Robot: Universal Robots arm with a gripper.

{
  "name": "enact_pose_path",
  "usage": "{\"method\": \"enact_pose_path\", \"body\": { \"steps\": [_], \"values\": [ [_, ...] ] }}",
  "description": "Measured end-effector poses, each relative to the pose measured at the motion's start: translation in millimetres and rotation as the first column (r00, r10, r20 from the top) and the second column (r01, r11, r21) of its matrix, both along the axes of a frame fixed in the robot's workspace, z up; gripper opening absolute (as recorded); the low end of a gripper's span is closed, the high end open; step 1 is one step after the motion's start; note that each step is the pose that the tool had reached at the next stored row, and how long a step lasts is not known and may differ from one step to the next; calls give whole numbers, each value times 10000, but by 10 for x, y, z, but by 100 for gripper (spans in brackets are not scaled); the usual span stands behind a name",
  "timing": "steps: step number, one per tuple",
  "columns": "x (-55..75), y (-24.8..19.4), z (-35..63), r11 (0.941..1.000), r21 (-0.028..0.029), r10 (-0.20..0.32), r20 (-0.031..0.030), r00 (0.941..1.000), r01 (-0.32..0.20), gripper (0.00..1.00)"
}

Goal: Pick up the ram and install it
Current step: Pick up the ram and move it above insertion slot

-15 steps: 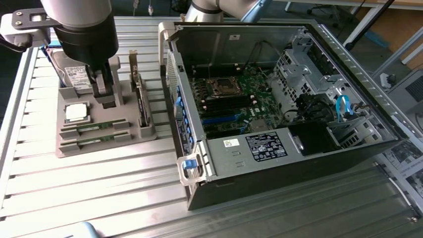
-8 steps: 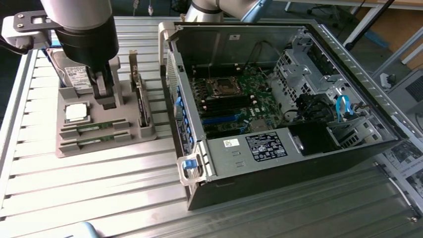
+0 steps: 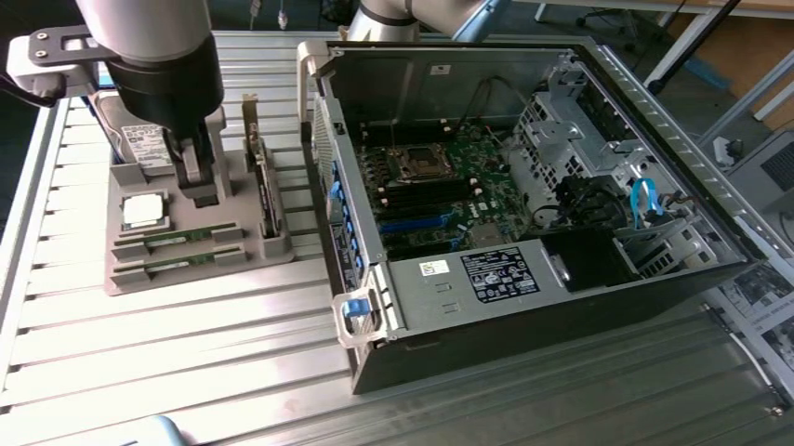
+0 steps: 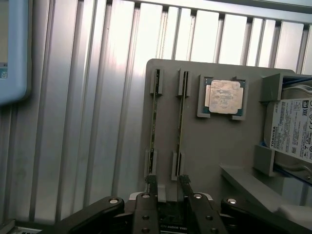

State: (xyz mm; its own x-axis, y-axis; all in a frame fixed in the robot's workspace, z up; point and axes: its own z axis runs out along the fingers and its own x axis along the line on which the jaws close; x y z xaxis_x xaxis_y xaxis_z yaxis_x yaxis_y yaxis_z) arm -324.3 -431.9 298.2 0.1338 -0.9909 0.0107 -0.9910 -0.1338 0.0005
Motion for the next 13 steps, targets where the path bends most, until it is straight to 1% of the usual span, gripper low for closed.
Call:
{"method": "enact_pose_path", "body": {
  "steps": [13],
  "values": [
    [-25,0,-49,10000,1,1,1,10000,-1,30]
  ]
}}
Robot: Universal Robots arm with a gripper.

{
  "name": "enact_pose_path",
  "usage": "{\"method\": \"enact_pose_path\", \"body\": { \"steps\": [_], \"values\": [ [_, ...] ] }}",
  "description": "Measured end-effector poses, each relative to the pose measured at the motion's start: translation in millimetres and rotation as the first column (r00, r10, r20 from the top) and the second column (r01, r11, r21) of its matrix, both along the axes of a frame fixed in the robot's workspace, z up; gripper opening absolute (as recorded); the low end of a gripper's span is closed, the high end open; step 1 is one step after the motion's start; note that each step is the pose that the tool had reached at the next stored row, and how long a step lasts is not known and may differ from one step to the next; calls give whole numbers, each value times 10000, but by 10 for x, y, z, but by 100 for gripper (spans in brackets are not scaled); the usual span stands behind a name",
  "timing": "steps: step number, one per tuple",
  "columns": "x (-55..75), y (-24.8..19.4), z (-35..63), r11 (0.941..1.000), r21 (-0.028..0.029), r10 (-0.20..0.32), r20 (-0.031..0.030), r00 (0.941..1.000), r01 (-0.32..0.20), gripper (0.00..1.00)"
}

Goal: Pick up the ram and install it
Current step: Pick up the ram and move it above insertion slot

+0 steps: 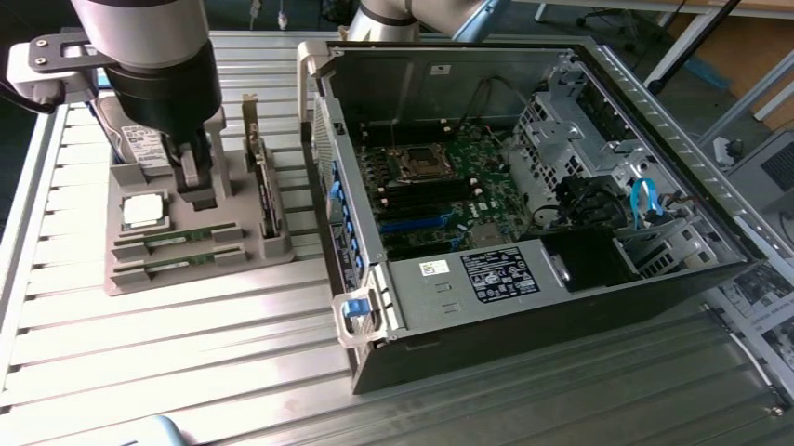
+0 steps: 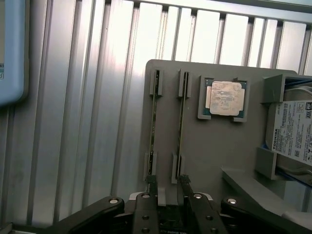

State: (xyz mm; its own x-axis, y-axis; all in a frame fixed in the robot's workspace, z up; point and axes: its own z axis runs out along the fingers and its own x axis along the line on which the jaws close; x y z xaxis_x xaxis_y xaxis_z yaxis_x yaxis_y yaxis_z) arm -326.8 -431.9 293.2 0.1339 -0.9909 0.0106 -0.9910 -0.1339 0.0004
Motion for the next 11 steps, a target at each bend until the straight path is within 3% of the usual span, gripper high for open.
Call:
{"method": "enact_pose_path", "body": {
  "steps": [11],
  "values": [
    [-17,-1,-41,10000,-1,0,-1,10000,0,30]
  ]
}}
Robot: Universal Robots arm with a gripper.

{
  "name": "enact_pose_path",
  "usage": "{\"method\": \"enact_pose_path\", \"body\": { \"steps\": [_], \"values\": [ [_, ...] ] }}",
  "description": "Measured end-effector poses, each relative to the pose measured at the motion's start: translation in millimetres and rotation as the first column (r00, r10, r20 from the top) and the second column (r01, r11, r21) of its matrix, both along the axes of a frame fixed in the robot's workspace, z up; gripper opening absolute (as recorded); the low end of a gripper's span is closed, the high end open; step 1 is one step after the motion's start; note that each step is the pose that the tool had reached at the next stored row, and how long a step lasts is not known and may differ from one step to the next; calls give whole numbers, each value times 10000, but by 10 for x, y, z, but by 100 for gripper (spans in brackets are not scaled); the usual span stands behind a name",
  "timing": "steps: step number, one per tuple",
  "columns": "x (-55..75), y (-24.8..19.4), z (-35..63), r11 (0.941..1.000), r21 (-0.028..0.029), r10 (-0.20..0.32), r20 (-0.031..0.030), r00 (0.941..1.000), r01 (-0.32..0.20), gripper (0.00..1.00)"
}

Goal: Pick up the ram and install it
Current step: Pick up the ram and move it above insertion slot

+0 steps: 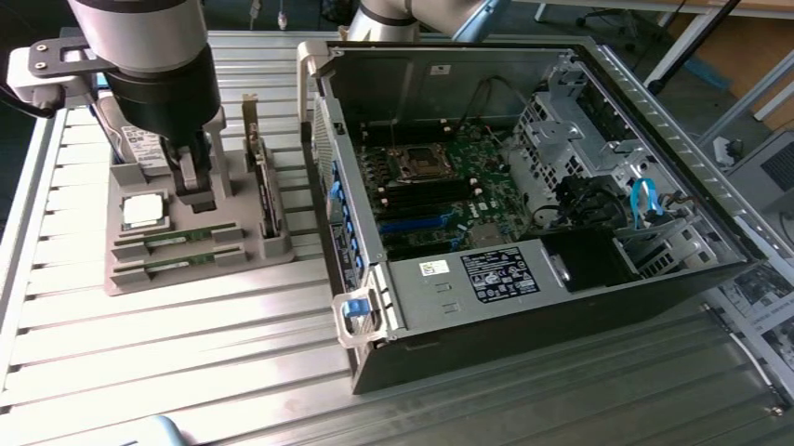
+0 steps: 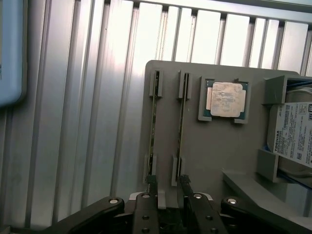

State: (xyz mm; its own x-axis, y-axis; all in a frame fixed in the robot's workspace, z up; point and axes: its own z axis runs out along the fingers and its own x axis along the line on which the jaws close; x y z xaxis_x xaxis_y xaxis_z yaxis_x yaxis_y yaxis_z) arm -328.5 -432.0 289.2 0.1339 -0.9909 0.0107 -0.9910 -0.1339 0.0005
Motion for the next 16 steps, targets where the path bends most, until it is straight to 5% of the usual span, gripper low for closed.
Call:
{"method": "enact_pose_path", "body": {
  "steps": [16],
  "values": [
    [-25,-6,-57,10000,0,0,0,10000,0,30]
  ]
}}
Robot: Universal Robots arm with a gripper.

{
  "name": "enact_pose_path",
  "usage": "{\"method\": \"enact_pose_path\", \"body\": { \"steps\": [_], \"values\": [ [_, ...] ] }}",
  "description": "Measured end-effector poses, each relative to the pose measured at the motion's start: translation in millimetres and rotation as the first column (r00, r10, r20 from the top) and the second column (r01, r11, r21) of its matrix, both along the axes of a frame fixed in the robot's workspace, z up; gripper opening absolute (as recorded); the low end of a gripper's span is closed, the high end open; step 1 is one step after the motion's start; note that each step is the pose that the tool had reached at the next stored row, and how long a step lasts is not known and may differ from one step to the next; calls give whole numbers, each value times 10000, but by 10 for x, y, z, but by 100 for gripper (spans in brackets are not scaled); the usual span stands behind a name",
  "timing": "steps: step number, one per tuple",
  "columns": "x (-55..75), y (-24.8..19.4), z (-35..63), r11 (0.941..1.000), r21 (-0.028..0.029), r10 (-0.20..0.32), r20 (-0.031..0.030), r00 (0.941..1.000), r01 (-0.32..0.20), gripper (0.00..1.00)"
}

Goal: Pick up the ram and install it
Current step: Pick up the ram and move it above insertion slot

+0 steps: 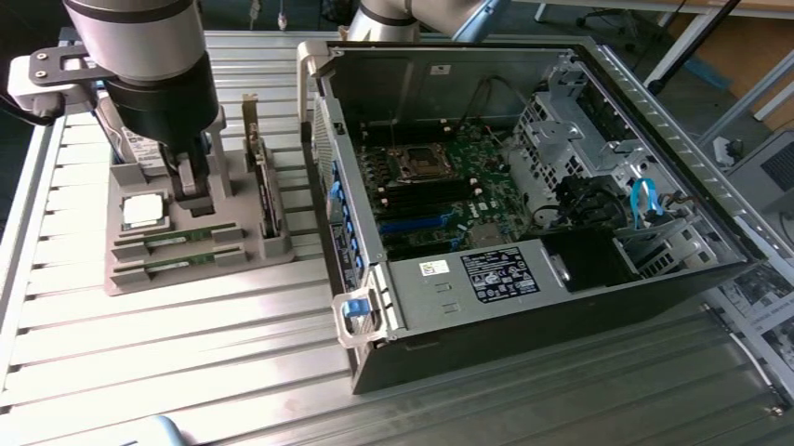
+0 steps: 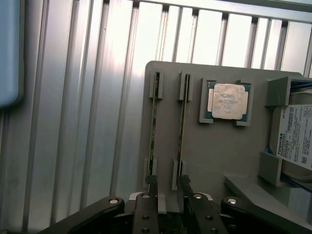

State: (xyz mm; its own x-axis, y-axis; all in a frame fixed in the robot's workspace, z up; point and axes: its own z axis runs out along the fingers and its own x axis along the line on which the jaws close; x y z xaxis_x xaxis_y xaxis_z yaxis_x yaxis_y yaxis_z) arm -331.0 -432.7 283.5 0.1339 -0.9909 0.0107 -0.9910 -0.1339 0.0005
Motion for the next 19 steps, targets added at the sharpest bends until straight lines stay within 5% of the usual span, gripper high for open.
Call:
{"method": "enact_pose_path", "body": {
  "steps": [19],
  "values": [
    [-28,0,-62,10000,0,0,0,10000,0,30]
  ]
}}
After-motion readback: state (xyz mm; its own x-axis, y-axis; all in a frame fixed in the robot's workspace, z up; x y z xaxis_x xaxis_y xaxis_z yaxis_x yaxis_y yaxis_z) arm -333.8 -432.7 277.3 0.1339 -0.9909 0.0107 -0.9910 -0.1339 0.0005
